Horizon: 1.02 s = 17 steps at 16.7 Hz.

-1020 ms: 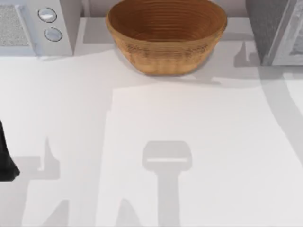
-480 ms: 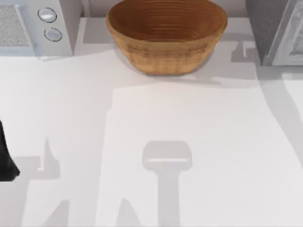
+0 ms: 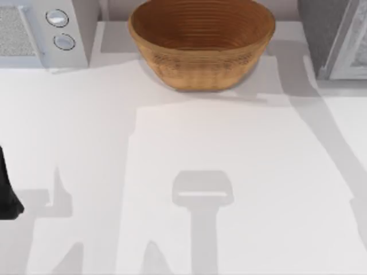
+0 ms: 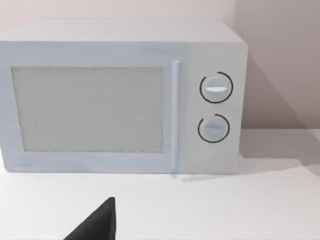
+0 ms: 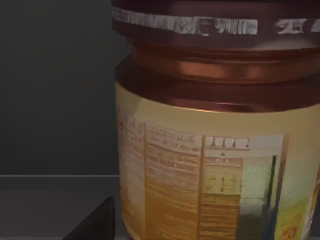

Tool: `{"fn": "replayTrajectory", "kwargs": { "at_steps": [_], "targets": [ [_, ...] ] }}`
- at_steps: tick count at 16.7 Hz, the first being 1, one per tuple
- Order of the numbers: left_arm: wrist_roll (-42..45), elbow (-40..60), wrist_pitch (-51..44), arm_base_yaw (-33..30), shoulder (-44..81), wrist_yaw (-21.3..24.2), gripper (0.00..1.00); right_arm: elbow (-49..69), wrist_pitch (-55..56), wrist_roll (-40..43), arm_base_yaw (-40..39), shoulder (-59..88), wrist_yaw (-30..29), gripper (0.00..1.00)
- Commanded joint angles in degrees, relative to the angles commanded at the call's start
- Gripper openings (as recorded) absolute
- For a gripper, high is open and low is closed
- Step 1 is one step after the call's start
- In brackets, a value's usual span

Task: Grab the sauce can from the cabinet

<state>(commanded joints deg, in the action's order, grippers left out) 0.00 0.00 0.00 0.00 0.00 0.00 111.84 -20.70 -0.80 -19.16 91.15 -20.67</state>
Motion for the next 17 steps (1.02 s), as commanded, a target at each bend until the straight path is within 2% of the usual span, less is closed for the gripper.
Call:
{"fn": "replayTrajectory", "kwargs": {
  "at_steps": [7, 17],
  "targets": [
    [0.0, 0.0, 0.0, 0.0, 0.0, 0.0, 1.0, 1.9, 0.2, 0.0, -0.7, 2.02, -0.83, 1.0],
    [0.0, 0.0, 0.0, 0.0, 0.0, 0.0, 1.0, 18.54, -2.75, 0.05, 2.33, 15.48, 2.04, 1.0]
  ]
}}
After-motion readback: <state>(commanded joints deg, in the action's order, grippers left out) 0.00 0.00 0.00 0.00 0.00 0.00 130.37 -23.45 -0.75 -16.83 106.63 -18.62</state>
